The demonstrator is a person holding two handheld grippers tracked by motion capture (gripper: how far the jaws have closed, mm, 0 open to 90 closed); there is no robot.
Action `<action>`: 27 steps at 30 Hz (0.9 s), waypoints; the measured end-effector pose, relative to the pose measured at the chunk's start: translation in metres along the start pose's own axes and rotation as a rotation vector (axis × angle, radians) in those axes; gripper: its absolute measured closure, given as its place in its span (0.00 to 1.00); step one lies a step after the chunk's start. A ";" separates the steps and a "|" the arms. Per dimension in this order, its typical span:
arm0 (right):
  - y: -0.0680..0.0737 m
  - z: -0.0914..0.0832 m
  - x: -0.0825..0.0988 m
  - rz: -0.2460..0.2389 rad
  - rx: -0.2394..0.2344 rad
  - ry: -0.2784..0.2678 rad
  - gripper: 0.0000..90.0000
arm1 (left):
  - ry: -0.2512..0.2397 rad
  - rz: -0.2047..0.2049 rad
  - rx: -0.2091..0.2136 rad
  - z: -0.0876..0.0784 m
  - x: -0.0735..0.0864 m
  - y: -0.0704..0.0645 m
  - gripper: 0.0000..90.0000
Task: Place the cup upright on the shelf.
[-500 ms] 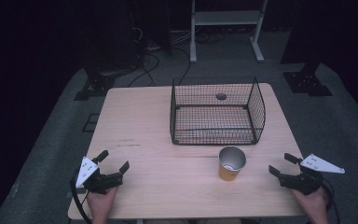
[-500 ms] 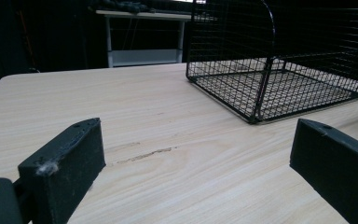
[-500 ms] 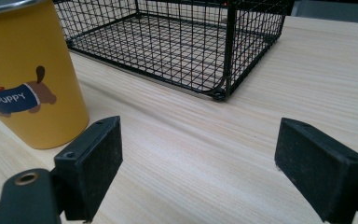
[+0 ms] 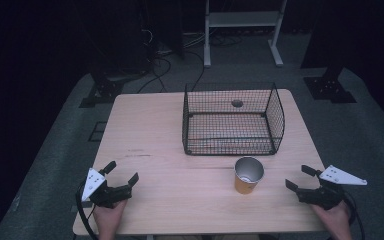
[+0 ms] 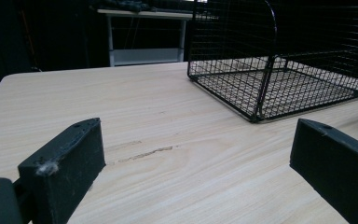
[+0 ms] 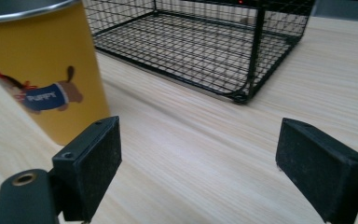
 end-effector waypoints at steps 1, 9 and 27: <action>0.001 0.001 0.000 -0.001 -0.005 0.001 0.15 | 0.000 -0.001 0.000 0.000 0.000 0.000 0.03; 0.011 0.004 0.000 -0.017 -0.035 0.023 0.15 | 0.000 0.000 0.001 0.000 0.000 0.000 0.03; 0.036 0.014 -0.004 -0.068 -0.087 0.067 0.15 | -0.002 0.003 0.009 -0.001 0.000 -0.001 0.03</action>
Point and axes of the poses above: each handheld gripper's, and its own axes: z roughly forward along the jaws, x roughly out of its underside, y roughly to its left, the point moved 5 cm from there along z, roughly forward along the jaws, and after that the axes turned 14 degrees about -x, right-handed, at the moved point
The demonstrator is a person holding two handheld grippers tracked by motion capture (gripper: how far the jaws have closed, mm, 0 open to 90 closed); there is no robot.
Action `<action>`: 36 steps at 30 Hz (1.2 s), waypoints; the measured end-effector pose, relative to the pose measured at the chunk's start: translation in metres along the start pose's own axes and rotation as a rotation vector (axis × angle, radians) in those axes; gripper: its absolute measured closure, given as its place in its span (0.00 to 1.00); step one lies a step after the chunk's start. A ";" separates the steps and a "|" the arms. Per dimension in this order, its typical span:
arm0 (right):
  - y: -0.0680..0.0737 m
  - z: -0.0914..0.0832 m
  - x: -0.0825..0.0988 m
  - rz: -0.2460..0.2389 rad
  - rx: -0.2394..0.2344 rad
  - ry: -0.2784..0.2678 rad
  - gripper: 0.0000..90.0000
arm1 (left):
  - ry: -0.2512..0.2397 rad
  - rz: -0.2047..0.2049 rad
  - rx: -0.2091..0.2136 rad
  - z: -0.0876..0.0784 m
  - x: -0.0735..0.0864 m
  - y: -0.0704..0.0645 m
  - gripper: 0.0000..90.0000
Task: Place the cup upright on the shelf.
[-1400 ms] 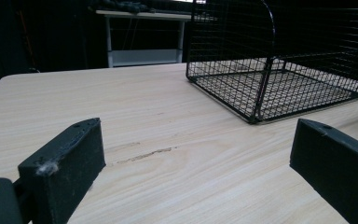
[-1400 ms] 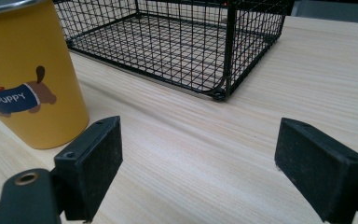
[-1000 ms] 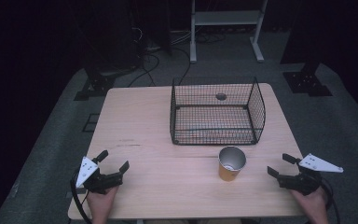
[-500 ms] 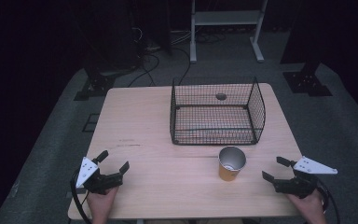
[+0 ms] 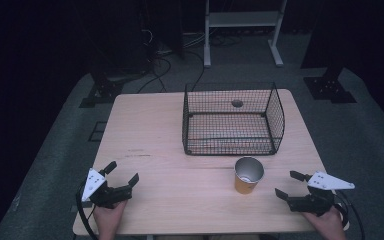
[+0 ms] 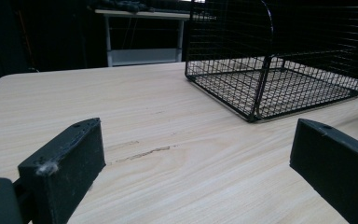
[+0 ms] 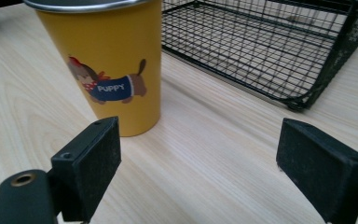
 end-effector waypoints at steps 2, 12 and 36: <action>0.002 0.001 -0.001 -0.003 -0.007 0.005 0.15 | -0.001 -0.001 -0.001 0.000 0.000 0.000 0.03; 0.013 0.010 -0.003 -0.023 -0.052 0.026 0.15 | 0.000 0.001 0.000 0.000 0.000 0.000 0.03; 0.033 0.031 -0.017 -0.046 -0.140 0.051 0.11 | -0.004 0.003 0.002 0.000 -0.001 0.000 0.03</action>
Point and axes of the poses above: each handheld gripper's, and its own axes: z roughly forward along the jaws, x roughly out of its underside, y roughly to its left, the point moved 5 cm from there along z, roughly forward along the jaws, and after that the axes turned 14 degrees about -x, right-handed, at the moved point
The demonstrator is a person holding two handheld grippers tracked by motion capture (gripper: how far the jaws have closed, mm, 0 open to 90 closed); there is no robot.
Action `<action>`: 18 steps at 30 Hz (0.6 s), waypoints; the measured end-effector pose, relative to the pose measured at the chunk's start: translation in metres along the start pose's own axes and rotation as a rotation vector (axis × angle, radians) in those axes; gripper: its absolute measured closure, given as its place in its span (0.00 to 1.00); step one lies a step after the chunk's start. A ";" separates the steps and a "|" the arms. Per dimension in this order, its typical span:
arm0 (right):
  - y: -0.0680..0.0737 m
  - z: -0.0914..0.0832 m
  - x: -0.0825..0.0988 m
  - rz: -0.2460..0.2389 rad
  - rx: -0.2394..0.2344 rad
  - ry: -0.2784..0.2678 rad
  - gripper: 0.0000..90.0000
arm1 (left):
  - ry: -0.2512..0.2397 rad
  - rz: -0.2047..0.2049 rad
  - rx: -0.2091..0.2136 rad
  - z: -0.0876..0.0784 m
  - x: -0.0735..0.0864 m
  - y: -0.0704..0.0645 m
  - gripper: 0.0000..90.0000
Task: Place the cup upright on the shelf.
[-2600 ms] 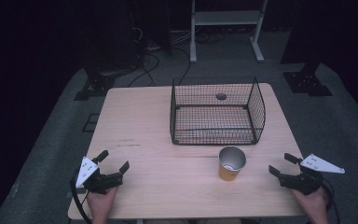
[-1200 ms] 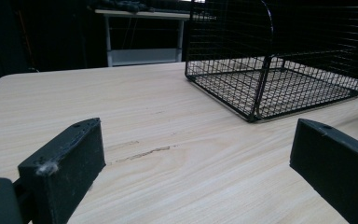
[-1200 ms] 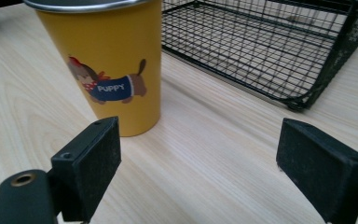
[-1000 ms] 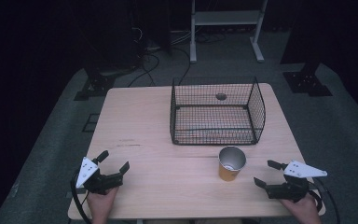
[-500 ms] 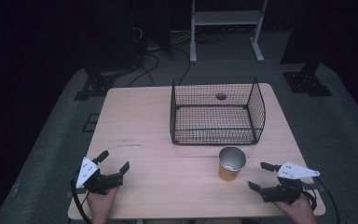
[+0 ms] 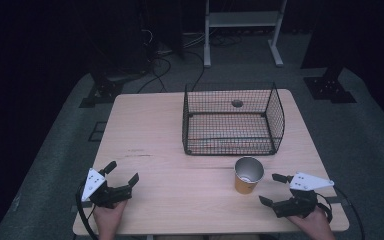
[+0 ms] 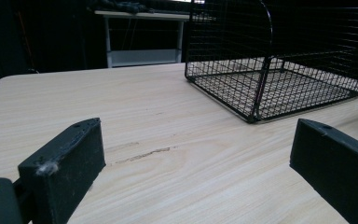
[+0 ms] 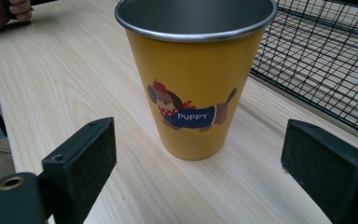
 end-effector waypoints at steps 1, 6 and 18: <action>0.000 0.001 -0.001 -0.001 0.001 0.001 0.11 | 0.000 0.000 0.000 0.000 0.000 0.000 0.03; -0.002 0.007 -0.004 0.002 0.007 0.011 0.10 | 0.000 0.001 0.000 0.000 0.000 0.000 0.03; -0.005 0.020 -0.016 0.008 -0.004 0.026 0.03 | -0.001 0.001 0.001 0.000 0.000 0.000 0.03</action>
Point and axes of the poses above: each handheld gripper's, and its own axes: z roughly forward along the jaws, x roughly out of its underside, y roughly to its left, the point moved 5 cm from there along z, roughly forward along the jaws, and after that the axes turned 14 degrees about -x, right-handed, at the moved point
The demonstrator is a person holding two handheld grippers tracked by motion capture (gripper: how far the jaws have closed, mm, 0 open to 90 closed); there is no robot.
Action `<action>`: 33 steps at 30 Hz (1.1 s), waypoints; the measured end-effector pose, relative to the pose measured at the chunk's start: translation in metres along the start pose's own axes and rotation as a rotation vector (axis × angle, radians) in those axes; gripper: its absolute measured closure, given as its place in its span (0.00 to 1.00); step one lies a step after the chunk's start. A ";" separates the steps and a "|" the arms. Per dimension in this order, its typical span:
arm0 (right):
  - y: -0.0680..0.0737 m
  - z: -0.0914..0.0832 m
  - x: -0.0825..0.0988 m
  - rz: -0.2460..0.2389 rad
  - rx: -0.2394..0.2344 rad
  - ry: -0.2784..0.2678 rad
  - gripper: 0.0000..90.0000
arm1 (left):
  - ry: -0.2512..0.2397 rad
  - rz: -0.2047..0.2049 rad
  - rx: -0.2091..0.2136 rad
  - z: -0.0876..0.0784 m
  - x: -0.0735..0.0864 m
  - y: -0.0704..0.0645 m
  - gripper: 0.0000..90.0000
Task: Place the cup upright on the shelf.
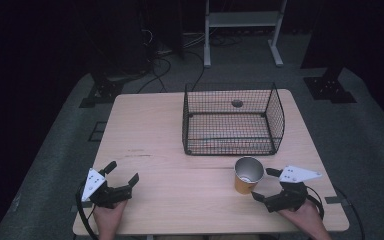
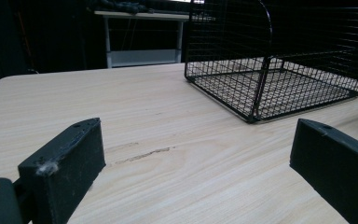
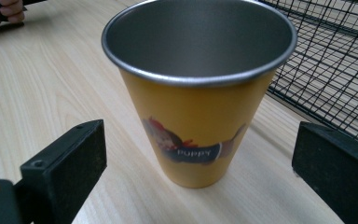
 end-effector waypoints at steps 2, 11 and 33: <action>0.000 0.001 -0.001 -0.001 0.001 0.001 0.03 | 0.000 0.000 0.000 0.000 0.000 0.000 0.03; -0.003 0.010 -0.008 0.006 -0.007 -0.002 0.02 | 0.000 0.000 0.001 0.000 0.000 0.000 0.03; -0.008 0.034 -0.026 0.003 -0.008 -0.027 0.02 | -0.002 -0.002 0.003 0.000 0.000 0.000 0.03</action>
Point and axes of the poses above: each handheld gripper's, and its own axes: z roughly forward along the jaws, x roughly out of its underside, y roughly to its left, the point moved 5 cm from there along z, roughly forward along the jaws, and after that the axes turned 14 degrees about -x, right-handed, at the moved point
